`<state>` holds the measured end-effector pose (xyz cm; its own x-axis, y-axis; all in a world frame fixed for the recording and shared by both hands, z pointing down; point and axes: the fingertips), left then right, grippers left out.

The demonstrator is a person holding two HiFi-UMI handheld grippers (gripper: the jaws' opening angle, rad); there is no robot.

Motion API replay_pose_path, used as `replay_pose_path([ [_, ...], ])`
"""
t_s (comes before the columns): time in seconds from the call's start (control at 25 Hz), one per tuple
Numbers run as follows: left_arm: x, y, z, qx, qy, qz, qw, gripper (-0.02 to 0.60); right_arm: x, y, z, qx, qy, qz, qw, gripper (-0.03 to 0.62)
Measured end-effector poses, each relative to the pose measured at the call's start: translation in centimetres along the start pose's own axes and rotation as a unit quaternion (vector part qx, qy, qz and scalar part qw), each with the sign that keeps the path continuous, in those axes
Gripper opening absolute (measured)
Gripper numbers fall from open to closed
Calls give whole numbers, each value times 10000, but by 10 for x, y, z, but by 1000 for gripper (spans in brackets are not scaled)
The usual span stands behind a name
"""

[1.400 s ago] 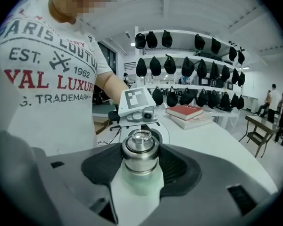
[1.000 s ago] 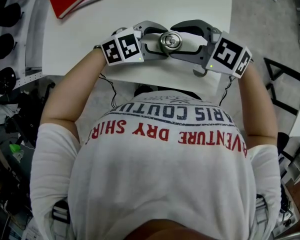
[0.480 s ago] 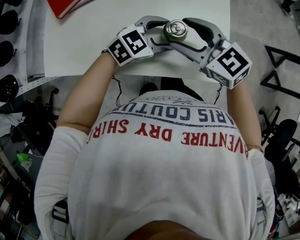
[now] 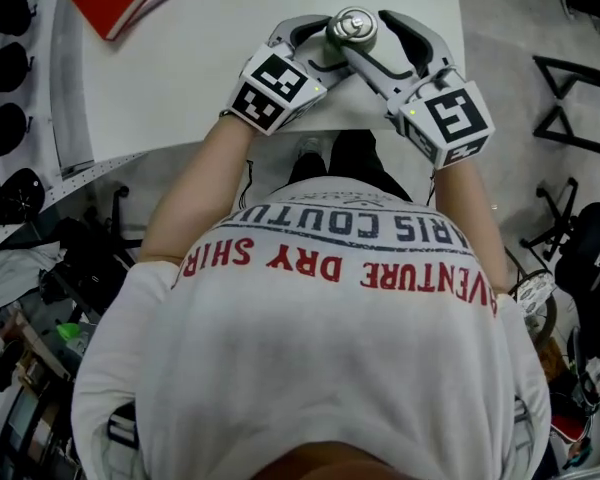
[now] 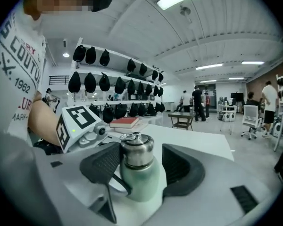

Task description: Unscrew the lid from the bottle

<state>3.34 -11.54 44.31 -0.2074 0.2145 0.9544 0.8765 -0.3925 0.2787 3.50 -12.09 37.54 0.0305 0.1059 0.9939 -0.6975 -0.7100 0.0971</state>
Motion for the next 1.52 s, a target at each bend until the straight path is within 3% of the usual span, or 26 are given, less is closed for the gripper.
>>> replay_pose_path([
  [0.4, -1, 0, -1, -292, -82, 68, 9995, 348, -2, 5, -5, 371, -136, 111, 9992, 235],
  [0.68, -2, 0, -1, -232, -44, 90, 9997, 348, -2, 5, -6, 188, -275, 38, 9994, 232],
  [1.2, 0, -1, -2, 448, 168, -34, 9988, 347, -1, 6, -8, -877, -416, -248, 9950, 230],
  [1.52, 1, -1, -1, 866, 306, -209, 9956, 347, -1, 6, -9, -2032, -597, -500, 9760, 230],
])
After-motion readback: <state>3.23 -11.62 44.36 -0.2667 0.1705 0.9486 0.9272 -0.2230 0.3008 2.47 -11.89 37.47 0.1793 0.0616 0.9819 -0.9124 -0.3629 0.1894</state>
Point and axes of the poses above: the fingertips, and each gripper's own axes: y forward along the fingers, z to its right, x out of its underside, and after that the axes turned 14 degrees about z, right-handed
